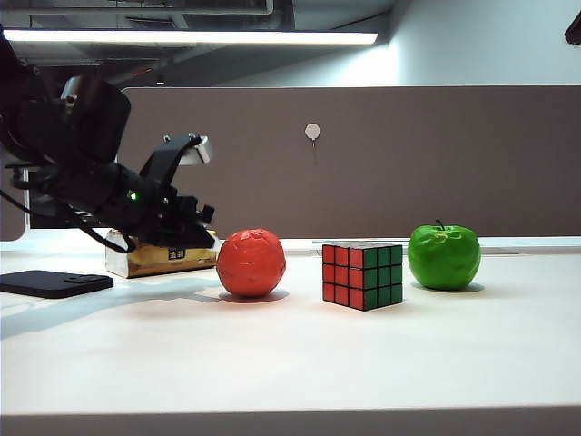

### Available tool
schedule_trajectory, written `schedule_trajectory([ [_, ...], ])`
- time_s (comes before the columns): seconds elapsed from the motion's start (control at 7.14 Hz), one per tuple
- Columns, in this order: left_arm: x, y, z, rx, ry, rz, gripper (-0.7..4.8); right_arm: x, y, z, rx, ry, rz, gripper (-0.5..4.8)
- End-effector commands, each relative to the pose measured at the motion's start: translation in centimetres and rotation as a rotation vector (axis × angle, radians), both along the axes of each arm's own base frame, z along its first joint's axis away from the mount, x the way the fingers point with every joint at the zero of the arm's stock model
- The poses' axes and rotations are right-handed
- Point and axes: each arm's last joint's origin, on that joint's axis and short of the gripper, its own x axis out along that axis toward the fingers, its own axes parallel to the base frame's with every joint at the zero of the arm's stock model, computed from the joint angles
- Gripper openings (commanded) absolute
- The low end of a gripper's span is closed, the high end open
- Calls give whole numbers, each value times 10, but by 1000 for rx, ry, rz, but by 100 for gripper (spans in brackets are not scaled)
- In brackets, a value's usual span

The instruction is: Move all the fruits on the tabletop near the face of the Rubik's cube that has the color most similar to each fruit.

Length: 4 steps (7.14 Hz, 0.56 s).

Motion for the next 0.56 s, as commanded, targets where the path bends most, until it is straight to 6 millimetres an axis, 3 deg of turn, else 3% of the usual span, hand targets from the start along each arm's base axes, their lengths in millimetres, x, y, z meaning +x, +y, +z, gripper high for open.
schedule_trajectory([
  [0.14,8,-4,-13,81,-52,-69,-5,0,0,2,5,-15,4,0],
  [0.56,32,-14,-17,79,-68,-102,-5,0,0,1,3,-4,4,0],
])
